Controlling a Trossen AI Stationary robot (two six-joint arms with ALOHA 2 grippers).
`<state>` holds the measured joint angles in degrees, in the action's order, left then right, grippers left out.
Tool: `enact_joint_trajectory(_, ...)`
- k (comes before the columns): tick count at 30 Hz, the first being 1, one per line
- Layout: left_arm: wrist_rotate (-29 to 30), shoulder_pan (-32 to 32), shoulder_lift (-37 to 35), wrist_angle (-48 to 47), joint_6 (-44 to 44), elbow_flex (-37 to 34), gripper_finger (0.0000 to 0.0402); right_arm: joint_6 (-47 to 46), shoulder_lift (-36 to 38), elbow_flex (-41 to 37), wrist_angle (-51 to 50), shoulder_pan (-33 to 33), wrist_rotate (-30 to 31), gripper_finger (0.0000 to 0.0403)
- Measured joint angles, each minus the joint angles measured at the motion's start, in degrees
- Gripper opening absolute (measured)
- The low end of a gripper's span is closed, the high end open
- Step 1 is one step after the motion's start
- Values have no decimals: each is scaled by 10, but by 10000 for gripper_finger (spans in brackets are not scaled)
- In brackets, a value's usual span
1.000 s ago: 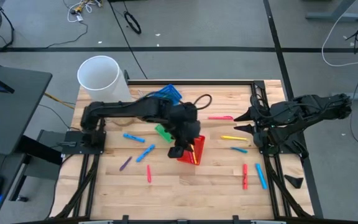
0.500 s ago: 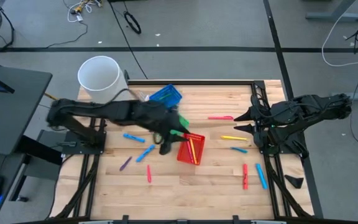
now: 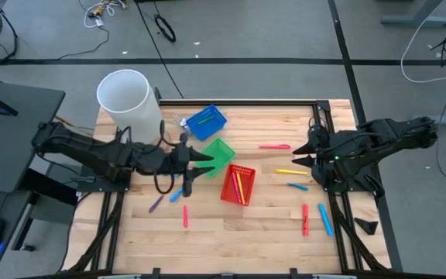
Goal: Pick & Place Markers
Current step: Put the small blue pen into the blue bin
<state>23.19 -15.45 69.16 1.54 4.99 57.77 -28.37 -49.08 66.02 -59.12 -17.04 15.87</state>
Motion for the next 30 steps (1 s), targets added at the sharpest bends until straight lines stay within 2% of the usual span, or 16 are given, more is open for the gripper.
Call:
enact_joint_trajectory(4,-6,-2,1,3,15,-22,140,-25,-22,0,-62,0,-5,149)
enact_joint_trajectory(9,-63,2,1,5,45,-25,140,-44,-60,0,-167,0,-9,149)
enact_joint_trajectory(12,-66,4,2,8,49,-25,140,-44,-77,-10,-196,0,-23,149)
enact_joint_trajectory(21,-79,4,2,9,49,-25,140,-56,-84,-132,-142,0,-63,149)
enact_joint_trajectory(30,-79,5,2,7,49,-25,140,-57,-84,-254,-39,0,-109,149)
